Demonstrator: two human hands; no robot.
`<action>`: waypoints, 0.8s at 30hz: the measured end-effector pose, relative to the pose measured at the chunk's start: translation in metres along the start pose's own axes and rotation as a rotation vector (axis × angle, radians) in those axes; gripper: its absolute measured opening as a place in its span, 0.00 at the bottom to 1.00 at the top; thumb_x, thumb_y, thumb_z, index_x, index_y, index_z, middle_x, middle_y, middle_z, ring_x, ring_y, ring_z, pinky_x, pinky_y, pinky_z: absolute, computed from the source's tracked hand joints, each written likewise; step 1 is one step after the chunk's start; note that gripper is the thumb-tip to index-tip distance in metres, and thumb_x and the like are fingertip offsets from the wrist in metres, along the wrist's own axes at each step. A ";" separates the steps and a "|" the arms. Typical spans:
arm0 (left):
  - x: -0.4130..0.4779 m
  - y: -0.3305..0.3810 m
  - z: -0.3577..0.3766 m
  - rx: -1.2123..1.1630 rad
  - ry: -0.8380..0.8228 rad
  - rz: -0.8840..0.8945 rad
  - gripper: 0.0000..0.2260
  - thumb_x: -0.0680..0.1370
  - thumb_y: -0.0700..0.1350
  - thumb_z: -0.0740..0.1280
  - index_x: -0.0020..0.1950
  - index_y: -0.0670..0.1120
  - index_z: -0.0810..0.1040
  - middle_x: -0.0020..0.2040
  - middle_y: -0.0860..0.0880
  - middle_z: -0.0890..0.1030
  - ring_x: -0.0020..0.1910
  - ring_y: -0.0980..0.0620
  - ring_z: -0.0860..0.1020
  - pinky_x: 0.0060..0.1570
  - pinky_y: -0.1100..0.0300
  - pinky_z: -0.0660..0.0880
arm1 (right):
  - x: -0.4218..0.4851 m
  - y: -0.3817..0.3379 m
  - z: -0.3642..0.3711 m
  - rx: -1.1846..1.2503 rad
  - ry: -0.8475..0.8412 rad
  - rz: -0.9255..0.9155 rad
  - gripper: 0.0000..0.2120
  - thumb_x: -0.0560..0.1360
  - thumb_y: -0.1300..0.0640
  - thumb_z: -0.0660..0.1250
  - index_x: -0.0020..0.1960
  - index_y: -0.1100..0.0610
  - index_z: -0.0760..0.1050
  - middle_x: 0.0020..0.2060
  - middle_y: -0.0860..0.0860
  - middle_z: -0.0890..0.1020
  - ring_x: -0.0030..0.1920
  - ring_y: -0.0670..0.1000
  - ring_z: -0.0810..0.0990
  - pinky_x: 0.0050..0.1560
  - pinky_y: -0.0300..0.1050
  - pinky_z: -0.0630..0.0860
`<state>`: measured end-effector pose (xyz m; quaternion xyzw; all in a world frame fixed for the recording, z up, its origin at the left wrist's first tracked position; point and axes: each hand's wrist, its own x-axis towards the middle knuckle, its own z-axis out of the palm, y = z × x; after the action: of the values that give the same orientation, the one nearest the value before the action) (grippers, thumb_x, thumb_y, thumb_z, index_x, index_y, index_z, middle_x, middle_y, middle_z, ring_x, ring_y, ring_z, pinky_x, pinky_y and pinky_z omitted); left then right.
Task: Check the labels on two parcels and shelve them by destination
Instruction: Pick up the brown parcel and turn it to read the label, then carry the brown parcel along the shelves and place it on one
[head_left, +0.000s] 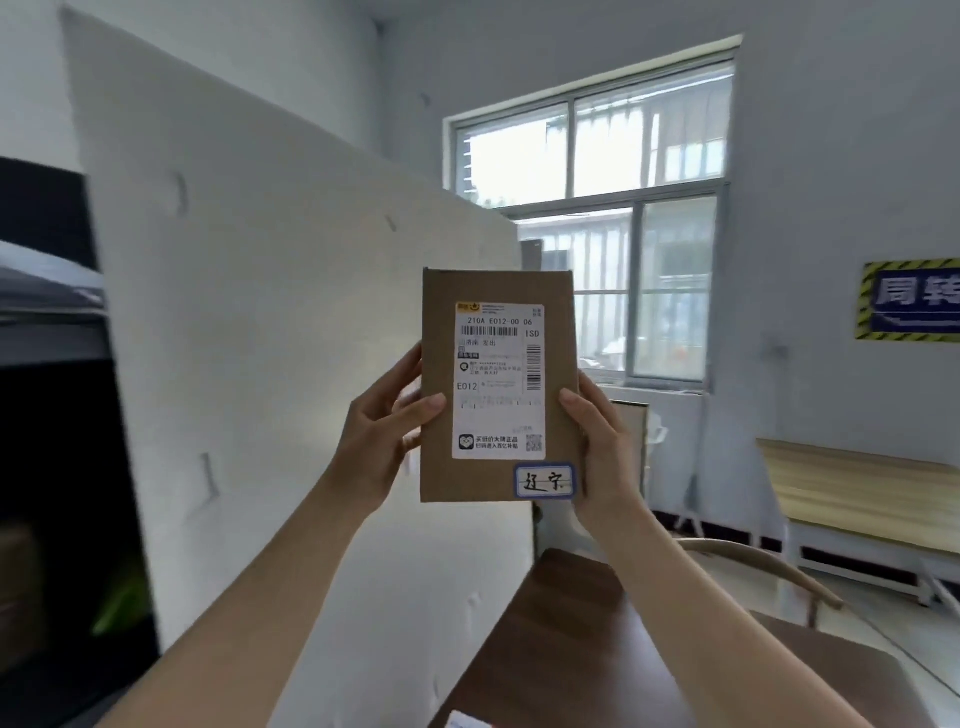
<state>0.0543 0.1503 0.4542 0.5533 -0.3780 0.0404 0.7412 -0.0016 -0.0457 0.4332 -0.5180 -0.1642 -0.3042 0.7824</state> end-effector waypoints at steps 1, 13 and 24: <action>-0.008 0.007 -0.007 0.026 0.034 0.003 0.31 0.65 0.47 0.73 0.69 0.55 0.73 0.61 0.54 0.82 0.62 0.48 0.79 0.59 0.37 0.74 | 0.001 0.004 0.008 0.026 -0.032 0.023 0.22 0.71 0.56 0.67 0.66 0.56 0.77 0.57 0.58 0.84 0.51 0.57 0.85 0.43 0.49 0.83; -0.189 0.161 -0.080 0.429 0.609 0.067 0.32 0.66 0.42 0.74 0.70 0.53 0.73 0.61 0.47 0.83 0.62 0.47 0.79 0.53 0.57 0.79 | -0.075 0.046 0.195 0.443 -0.487 0.316 0.24 0.70 0.55 0.67 0.65 0.59 0.77 0.57 0.58 0.84 0.54 0.58 0.84 0.50 0.50 0.82; -0.419 0.348 -0.044 0.875 1.097 0.147 0.33 0.68 0.44 0.74 0.73 0.50 0.69 0.65 0.48 0.80 0.66 0.45 0.75 0.59 0.49 0.76 | -0.270 -0.018 0.392 0.795 -0.936 0.598 0.33 0.63 0.48 0.73 0.67 0.57 0.76 0.59 0.60 0.83 0.60 0.66 0.80 0.61 0.64 0.76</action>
<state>-0.3873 0.4719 0.4705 0.6732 0.0647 0.5119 0.5297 -0.1961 0.3886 0.4521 -0.2914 -0.4341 0.2645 0.8103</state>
